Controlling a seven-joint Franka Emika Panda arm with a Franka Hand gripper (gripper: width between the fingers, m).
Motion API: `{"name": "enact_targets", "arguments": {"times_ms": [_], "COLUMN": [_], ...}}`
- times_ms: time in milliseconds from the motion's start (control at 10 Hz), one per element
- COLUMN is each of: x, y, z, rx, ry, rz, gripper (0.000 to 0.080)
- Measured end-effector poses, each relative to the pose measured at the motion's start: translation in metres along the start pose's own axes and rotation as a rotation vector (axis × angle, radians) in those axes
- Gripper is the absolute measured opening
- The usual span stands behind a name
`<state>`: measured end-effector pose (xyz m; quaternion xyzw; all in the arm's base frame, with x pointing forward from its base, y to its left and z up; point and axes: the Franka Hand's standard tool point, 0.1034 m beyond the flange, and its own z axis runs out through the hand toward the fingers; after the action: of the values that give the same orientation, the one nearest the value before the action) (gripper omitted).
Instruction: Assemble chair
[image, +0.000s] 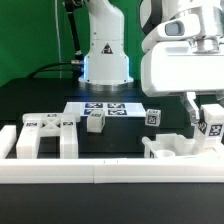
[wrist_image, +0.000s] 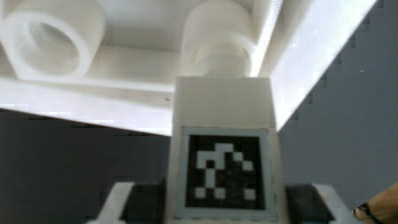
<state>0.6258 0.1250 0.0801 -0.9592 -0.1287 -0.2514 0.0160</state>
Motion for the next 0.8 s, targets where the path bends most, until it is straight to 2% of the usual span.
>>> {"name": "enact_targets", "arguments": {"times_ms": [200, 600, 800], "x": [-0.0019, -0.0071, -0.0082], "y": [-0.0021, -0.0037, -0.0039], "z": [0.0028, 0.0016, 0.0017], "rx": [0.0, -0.009, -0.008], "ry": [0.012, 0.119, 0.103], "rz": [-0.003, -0.017, -0.026], "gripper": [0.0292, 0.0292, 0.0292]}}
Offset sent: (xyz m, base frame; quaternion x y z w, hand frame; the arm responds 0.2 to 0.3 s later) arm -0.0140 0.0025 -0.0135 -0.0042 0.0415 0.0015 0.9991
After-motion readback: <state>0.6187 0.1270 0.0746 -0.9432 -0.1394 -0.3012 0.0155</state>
